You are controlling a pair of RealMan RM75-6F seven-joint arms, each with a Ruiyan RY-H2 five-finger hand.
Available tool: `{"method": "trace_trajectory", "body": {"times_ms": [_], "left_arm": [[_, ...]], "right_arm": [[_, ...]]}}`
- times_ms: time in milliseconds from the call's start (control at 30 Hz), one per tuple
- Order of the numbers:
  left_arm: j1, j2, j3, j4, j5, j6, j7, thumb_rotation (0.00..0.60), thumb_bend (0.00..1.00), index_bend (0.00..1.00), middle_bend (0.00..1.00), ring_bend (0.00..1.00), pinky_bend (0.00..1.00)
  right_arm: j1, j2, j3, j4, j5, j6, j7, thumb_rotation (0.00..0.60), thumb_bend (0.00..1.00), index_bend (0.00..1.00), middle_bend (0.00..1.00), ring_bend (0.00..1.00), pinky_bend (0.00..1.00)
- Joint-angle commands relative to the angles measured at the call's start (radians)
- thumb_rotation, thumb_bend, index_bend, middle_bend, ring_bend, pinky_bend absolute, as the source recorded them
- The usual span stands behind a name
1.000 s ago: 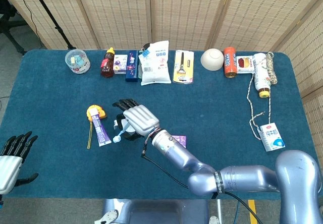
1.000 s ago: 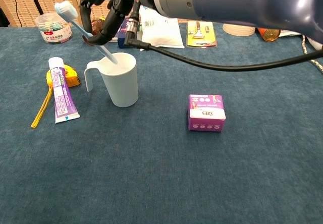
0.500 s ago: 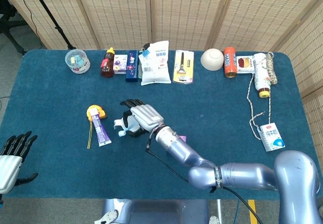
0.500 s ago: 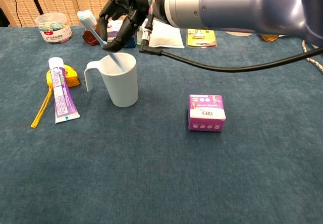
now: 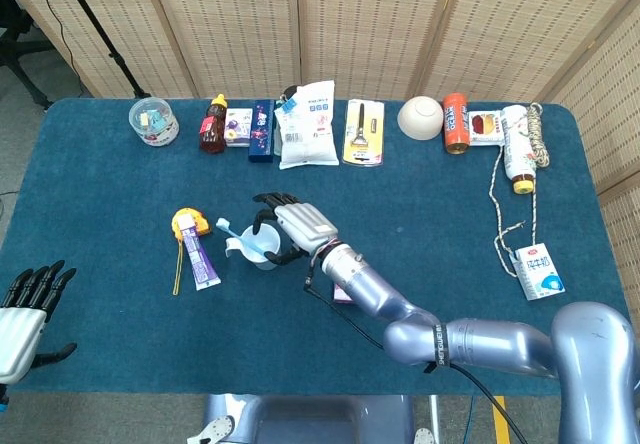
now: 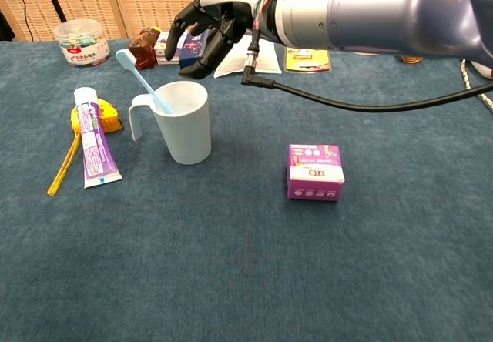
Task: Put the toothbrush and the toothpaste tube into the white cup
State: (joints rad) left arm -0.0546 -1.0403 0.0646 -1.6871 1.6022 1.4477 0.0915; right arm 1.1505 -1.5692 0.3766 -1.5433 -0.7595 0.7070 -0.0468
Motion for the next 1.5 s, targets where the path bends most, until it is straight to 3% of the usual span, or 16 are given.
{"method": "trace_trajectory", "body": {"times_ms": [33, 167, 300, 500, 767, 967, 1100, 1300, 1500], "left_arm": [[-0.001, -0.001, 0.0, 0.0, -0.001, -0.004, 0.004, 0.6, 0.01, 0.0, 0.0, 0.0, 0.0], [-0.006, -0.004, -0.002, 0.003, 0.001, -0.007, 0.004, 0.6, 0.01, 0.0, 0.0, 0.0, 0.0], [-0.015, -0.012, -0.007, 0.014, 0.012, -0.005, -0.012, 0.6, 0.01, 0.0, 0.0, 0.0, 0.0], [-0.057, -0.064, -0.021, 0.095, 0.062, -0.019, -0.049, 0.6, 0.01, 0.0, 0.0, 0.0, 0.0], [-0.107, -0.093, -0.035, 0.178, 0.13, -0.013, -0.047, 0.6, 0.01, 0.0, 0.0, 0.0, 0.0], [-0.15, -0.083, -0.037, 0.225, 0.192, -0.013, -0.036, 0.6, 0.01, 0.0, 0.0, 0.0, 0.0], [-0.187, -0.081, -0.027, 0.267, 0.278, 0.006, -0.033, 0.6, 0.01, 0.0, 0.0, 0.0, 0.0], [-0.269, -0.12, -0.021, 0.412, 0.396, 0.027, -0.072, 0.6, 0.03, 0.0, 0.0, 0.0, 0.0], [-0.343, -0.186, -0.025, 0.589, 0.469, 0.065, -0.11, 0.6, 0.06, 0.0, 0.0, 0.0, 0.0]], "right_arm": [[-0.015, 0.021, 0.011, -0.022, -0.032, -0.003, 0.026, 0.6, 0.37, 0.32, 0.06, 0.0, 0.06], [-0.039, 0.076, 0.03, -0.074, -0.082, 0.016, 0.042, 0.6, 0.37, 0.27, 0.05, 0.0, 0.05], [-0.077, 0.169, 0.022, -0.137, -0.15, 0.046, 0.02, 0.6, 0.36, 0.14, 0.0, 0.0, 0.0], [-0.213, 0.336, -0.069, -0.187, -0.374, 0.21, -0.069, 0.6, 0.18, 0.03, 0.0, 0.0, 0.0], [-0.44, 0.44, -0.219, -0.042, -0.655, 0.481, 0.019, 0.6, 0.07, 0.0, 0.0, 0.0, 0.0], [-0.604, 0.461, -0.335, 0.068, -0.762, 0.633, 0.16, 0.6, 0.06, 0.0, 0.0, 0.0, 0.0], [-0.712, 0.442, -0.389, 0.121, -0.772, 0.718, 0.217, 0.6, 0.06, 0.0, 0.0, 0.0, 0.0], [-0.835, 0.396, -0.424, 0.179, -0.746, 0.796, 0.251, 0.6, 0.06, 0.0, 0.0, 0.0, 0.0], [-0.901, 0.363, -0.417, 0.224, -0.738, 0.848, 0.316, 0.6, 0.06, 0.0, 0.0, 0.0, 0.0]]}}
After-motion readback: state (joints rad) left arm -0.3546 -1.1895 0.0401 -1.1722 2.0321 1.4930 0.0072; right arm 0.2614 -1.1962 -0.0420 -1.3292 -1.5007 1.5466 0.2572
